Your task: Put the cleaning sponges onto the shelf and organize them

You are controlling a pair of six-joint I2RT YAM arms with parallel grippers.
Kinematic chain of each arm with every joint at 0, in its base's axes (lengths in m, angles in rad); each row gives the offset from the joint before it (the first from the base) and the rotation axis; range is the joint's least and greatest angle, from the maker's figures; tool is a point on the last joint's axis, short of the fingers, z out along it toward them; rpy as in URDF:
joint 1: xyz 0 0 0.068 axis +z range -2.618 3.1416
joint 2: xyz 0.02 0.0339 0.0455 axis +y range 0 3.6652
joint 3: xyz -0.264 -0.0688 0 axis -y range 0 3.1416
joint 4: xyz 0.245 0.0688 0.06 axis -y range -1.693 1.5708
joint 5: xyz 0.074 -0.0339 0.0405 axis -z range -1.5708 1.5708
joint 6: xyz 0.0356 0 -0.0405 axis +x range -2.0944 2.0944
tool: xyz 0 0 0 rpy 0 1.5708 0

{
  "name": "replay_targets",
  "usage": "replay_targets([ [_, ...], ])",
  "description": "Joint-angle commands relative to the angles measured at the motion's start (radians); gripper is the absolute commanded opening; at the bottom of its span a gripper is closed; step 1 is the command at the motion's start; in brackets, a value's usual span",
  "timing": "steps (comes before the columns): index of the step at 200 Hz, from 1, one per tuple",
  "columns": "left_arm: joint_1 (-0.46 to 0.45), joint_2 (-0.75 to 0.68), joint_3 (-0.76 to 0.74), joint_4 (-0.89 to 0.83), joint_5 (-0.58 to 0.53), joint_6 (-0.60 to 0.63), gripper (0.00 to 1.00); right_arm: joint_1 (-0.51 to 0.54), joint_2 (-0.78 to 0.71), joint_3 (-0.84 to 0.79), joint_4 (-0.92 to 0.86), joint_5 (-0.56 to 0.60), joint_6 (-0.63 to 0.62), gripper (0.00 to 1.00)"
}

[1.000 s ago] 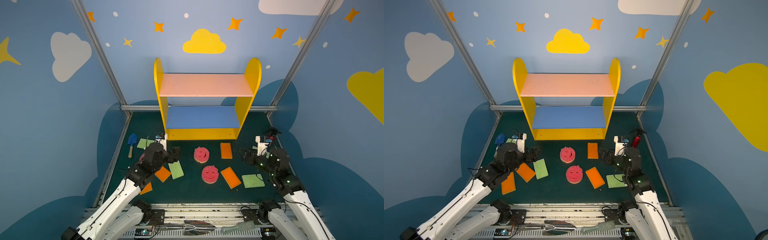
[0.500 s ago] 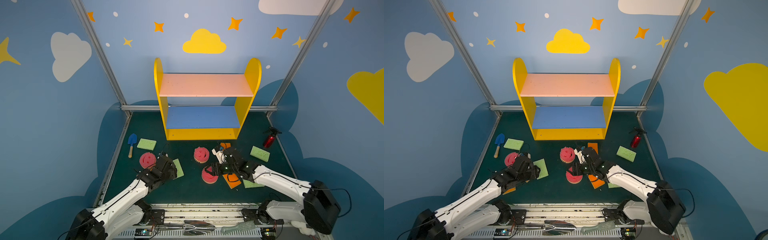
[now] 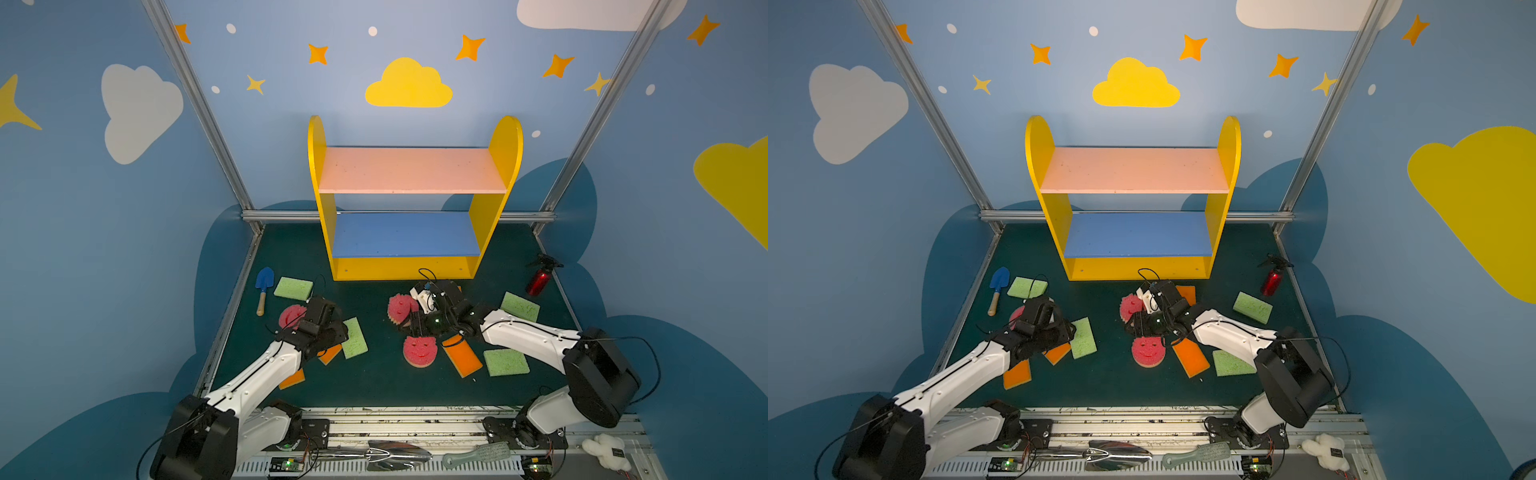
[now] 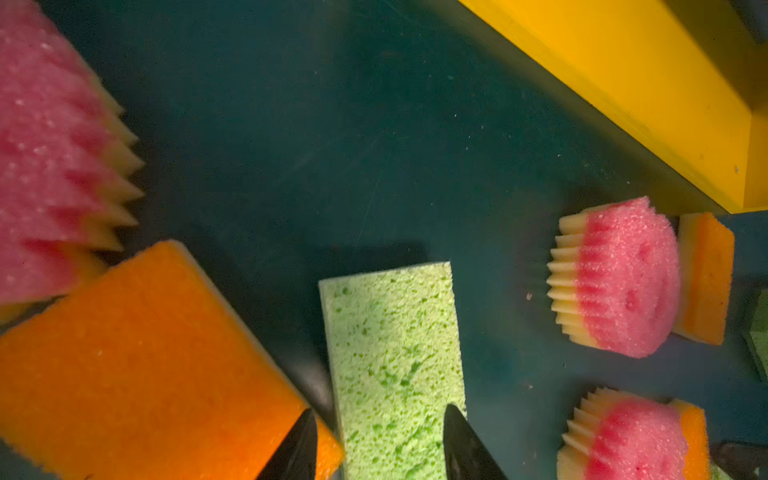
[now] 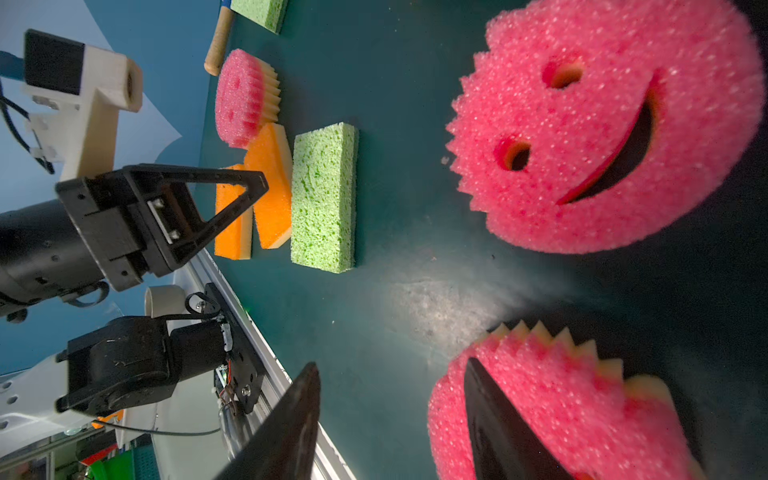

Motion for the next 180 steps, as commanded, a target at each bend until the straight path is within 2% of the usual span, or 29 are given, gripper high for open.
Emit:
replay_targets([
  [1, 0.014, 0.062, 0.042, 0.001, 0.011, 0.030, 0.49, -0.027, 0.003, 0.011, 0.032, -0.038, -0.001, 0.55],
  [95, 0.034, 0.261, 0.059, 0.097, 0.034, 0.045, 0.40, -0.060, 0.007, -0.002, 0.047, -0.077, -0.009, 0.55],
  [107, 0.034, 0.277, 0.055, 0.123, 0.042, 0.039, 0.35, -0.061, 0.001, -0.005, 0.048, -0.082, -0.006, 0.56],
  [133, 0.034, 0.293, 0.048, 0.174, 0.060, 0.020, 0.18, -0.063, -0.021, -0.006, 0.039, -0.092, -0.005, 0.56],
  [156, 0.035, 0.272, 0.049, 0.195, 0.081, 0.008, 0.06, -0.068, -0.046, -0.007, 0.024, -0.107, -0.007, 0.56],
  [165, 0.033, 0.252, 0.053, 0.200, 0.095, 0.007, 0.03, -0.071, -0.056, -0.007, 0.020, -0.126, -0.006, 0.57],
  [180, 0.034, 0.215, 0.059, 0.208, 0.128, 0.000, 0.03, -0.076, -0.064, -0.006, 0.024, -0.176, -0.004, 0.59],
])
